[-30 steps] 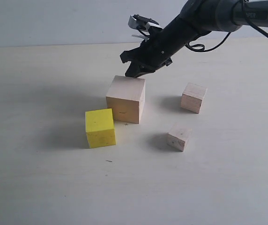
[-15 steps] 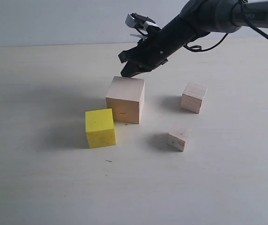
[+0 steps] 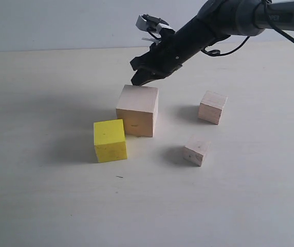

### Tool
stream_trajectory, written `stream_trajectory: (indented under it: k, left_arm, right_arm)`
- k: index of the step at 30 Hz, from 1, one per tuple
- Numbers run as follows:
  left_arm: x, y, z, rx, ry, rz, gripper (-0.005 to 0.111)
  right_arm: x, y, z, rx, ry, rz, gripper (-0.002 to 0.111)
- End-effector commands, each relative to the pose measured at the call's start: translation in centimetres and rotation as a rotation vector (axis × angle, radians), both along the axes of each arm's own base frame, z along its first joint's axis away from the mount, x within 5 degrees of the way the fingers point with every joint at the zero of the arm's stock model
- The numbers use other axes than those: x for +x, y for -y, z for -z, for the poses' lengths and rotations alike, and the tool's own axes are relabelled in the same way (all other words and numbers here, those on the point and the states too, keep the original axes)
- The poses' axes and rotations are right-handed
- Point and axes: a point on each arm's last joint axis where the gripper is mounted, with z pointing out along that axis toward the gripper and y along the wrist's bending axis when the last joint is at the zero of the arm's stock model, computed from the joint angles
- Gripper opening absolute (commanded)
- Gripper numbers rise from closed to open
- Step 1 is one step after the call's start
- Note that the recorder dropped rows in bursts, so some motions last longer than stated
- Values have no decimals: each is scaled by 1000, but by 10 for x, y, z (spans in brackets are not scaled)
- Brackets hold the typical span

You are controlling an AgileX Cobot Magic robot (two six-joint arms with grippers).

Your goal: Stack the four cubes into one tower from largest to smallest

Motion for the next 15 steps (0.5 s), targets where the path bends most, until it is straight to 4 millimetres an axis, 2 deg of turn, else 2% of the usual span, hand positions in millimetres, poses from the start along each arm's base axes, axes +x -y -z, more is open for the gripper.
stream_trajectory:
  k: [1,15]
  left_arm:
    - [0,1,-2,-2,8,8,0]
    - [0,1,-1,1,0,6,0]
  right_arm:
    - [-2,-3,-2,24,-4,-33,0]
    - [-5,-3,-3,28,-6,-87,0]
